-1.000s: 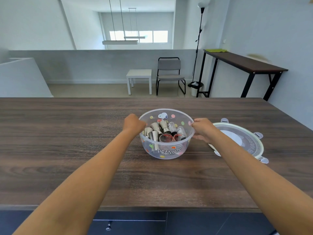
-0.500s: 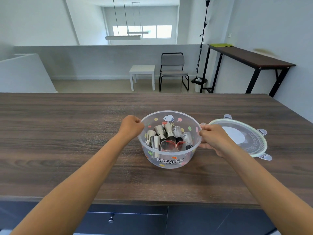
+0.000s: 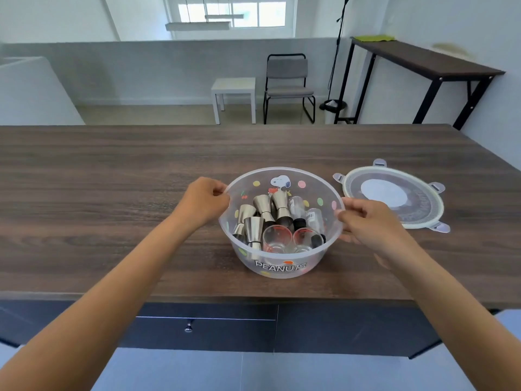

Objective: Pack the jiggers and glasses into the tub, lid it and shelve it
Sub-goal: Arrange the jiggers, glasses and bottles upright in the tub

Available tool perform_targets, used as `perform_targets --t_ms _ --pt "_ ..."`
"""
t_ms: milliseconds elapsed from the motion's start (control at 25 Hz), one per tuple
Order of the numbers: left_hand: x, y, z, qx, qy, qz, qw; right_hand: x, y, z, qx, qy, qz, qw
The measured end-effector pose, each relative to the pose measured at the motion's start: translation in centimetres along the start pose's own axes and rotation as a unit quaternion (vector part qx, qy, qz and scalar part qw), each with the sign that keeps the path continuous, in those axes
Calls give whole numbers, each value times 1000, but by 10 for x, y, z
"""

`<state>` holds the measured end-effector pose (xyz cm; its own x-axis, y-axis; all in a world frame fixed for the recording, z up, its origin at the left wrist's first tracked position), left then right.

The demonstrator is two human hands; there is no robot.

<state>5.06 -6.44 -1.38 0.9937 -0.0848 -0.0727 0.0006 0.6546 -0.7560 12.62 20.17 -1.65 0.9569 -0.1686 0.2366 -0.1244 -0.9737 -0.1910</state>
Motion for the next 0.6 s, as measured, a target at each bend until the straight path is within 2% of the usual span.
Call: perform_targets --t_ms 80,160,200,280,360,400,480,600 --pt "5 -3 3 -86 32 -9 996 0 -4 -1 110 -12 34 993" --pt "12 -7 15 -176 105 15 979 -1 -7 -16 253 -110 107 955" --pt "16 -8 22 -195 144 22 970 -2 -3 -29 272 -178 112 939" --pt "19 -3 34 -221 207 -12 953 -11 14 -51 305 -251 14 918" --pt "19 6 41 -254 219 -88 938 -28 41 -62 434 -257 -111 856" --pt "18 10 42 -264 208 -121 934 -38 54 -63 496 -254 -142 818" --pt "17 16 42 -272 187 -152 932 -57 72 -63 575 -238 -146 769" --pt "16 17 43 -256 173 -140 941 -78 88 -54 634 -223 -116 731"
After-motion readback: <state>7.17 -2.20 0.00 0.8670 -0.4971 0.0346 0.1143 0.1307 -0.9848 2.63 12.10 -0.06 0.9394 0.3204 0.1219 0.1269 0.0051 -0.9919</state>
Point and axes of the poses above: each hand's wrist, its own x-axis away from the middle knuckle, its own y-axis out of the palm, z = x × y, the point moved 3 cm from there along -x, towards the middle knuckle, and after that the axes turned 4 degrees about y, right-handed, at the moved point
